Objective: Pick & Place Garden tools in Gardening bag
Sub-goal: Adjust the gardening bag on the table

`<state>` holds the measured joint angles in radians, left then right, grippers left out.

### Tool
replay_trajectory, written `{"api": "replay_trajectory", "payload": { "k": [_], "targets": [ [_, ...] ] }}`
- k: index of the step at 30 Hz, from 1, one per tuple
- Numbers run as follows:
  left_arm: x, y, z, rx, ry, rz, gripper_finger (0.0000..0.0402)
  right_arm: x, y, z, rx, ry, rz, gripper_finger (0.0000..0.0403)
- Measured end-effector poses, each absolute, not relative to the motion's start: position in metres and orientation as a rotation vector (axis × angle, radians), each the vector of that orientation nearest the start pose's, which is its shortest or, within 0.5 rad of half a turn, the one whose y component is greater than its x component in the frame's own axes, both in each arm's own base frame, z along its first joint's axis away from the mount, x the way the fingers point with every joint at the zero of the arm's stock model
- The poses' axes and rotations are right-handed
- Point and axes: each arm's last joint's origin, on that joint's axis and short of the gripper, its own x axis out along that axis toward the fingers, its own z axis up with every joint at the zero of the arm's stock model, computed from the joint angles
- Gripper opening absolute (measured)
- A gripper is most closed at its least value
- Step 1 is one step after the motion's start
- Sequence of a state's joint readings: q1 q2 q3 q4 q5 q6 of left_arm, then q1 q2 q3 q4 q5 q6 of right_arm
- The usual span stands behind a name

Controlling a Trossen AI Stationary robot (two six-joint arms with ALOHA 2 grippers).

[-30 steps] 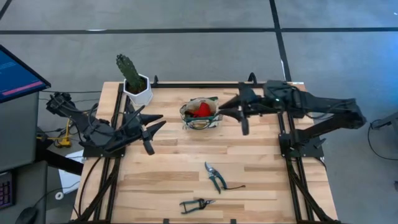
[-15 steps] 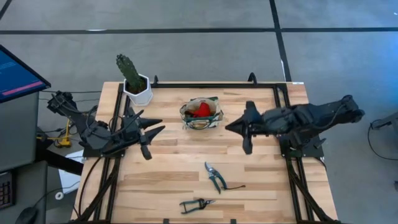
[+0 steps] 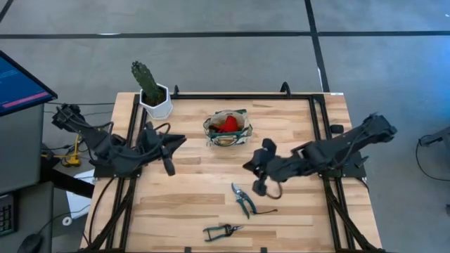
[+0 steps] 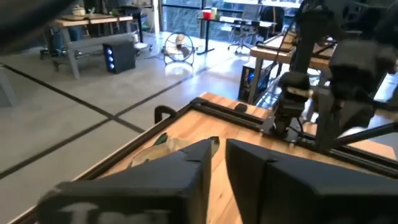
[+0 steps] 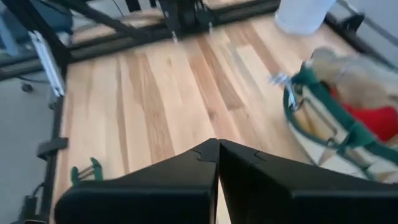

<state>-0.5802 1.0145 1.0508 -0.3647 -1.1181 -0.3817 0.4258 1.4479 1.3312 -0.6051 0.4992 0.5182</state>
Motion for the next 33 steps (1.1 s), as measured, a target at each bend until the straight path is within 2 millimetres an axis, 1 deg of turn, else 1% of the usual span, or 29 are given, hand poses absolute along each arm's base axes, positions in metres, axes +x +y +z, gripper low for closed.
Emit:
{"api": "replay_trajectory", "payload": {
  "k": [3, 4, 9, 15, 19, 23, 25, 29, 33],
  "targets": [
    [0.185, -0.081, 0.368, -0.121, 0.147, 0.544, 0.0009, 0.299, 0.12, 0.32, 0.194, 0.63, -0.254, 0.0],
    [0.187, -0.078, 0.368, -0.127, 0.155, 0.541, 0.0005, 0.302, 0.121, 0.314, 0.197, 0.647, -0.264, 0.0],
    [0.204, -0.059, 0.359, -0.142, 0.217, 0.572, 0.0002, 0.321, 0.124, 0.288, 0.228, 0.692, -0.327, 0.0],
    [0.235, -0.029, 0.339, -0.165, 0.339, 0.588, 0.0001, 0.337, 0.129, 0.268, 0.228, 0.69, -0.354, 0.0],
    [0.252, 0.0, 0.325, -0.208, 0.425, 0.594, 0.0001, 0.345, 0.13, 0.257, 0.219, 0.693, -0.365, 0.0],
    [0.26, 0.035, 0.315, -0.254, 0.49, 0.597, 0.0001, 0.349, 0.129, 0.252, 0.204, 0.68, -0.399, 0.0],
    [0.26, 0.054, 0.311, -0.26, 0.519, 0.6, 0.0001, 0.35, 0.127, 0.249, 0.187, 0.683, -0.425, 0.0],
    [0.258, 0.092, 0.303, -0.323, 0.561, 0.546, 0.0001, 0.352, 0.12, 0.25, 0.193, 0.664, -0.45, 0.0],
    [0.259, 0.122, 0.292, -0.363, 0.584, 0.529, 0.0001, 0.354, 0.106, 0.239, 0.181, 0.665, -0.483, 0.0]
  ]
}}
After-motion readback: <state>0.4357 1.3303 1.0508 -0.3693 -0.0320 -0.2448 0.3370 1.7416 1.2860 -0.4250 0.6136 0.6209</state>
